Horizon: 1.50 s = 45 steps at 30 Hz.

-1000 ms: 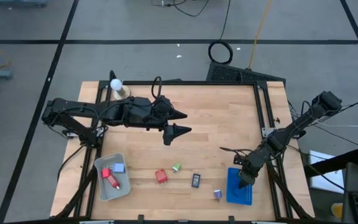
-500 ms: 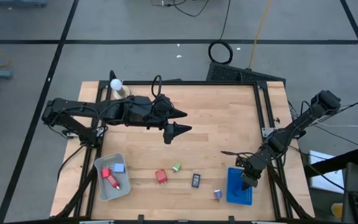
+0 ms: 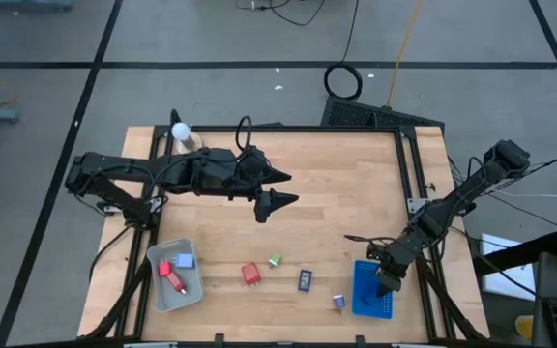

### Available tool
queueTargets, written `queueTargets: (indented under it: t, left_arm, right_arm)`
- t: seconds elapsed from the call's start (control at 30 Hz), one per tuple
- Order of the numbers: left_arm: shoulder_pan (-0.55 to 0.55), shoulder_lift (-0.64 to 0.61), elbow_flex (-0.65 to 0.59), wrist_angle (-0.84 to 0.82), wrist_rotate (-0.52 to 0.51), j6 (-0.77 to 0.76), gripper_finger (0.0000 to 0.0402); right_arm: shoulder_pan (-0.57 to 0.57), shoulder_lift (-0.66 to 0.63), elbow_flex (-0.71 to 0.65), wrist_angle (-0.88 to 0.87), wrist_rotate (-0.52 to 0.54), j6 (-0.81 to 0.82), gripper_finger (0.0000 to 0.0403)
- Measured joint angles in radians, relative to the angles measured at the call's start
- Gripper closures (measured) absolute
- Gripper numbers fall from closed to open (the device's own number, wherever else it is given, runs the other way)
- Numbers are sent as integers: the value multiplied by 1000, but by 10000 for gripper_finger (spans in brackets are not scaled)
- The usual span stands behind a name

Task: Pick & Place Office items
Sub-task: Put the black mini digital clock into the blue bin

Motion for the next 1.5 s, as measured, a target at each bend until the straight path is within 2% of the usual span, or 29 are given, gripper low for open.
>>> queueTargets:
  t: [0.33, 0.43, 0.87, 1.5]
  left_arm:
    - [0, 0, 0, 0, 0, 0, 64]
    - [0, 0, 0, 0, 0, 2, 64]
    - [2, 0, 0, 0, 0, -3, 64]
    - [2, 0, 0, 1, 0, -11, 64]
  right_arm:
    - [0, 0, 0, -15, 1, 75, 193]
    - [2, -1, 0, 5, 25, 27, 193]
    - [7, 0, -1, 16, 18, 66, 193]
    - [12, 1, -1, 23, 19, 35, 193]
